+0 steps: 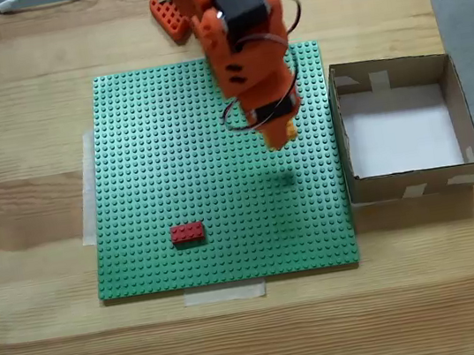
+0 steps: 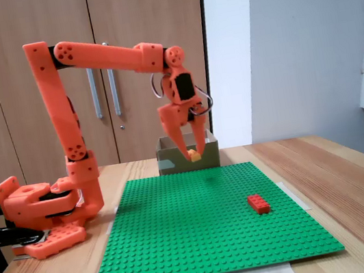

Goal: Pick the yellow lego block and put it in the box.

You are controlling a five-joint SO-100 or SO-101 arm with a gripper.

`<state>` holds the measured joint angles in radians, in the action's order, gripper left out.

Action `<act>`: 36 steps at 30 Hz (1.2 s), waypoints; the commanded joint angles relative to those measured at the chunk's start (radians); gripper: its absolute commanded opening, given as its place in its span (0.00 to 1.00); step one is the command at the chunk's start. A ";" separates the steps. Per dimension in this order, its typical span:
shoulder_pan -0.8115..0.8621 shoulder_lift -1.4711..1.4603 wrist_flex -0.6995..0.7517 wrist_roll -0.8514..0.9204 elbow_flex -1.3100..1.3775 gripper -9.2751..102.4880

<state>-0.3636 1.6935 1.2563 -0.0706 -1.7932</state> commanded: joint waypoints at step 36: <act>-0.397 -0.120 -0.002 0.103 0.371 0.13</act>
<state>-0.7655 1.6122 1.2364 0.0383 -1.5171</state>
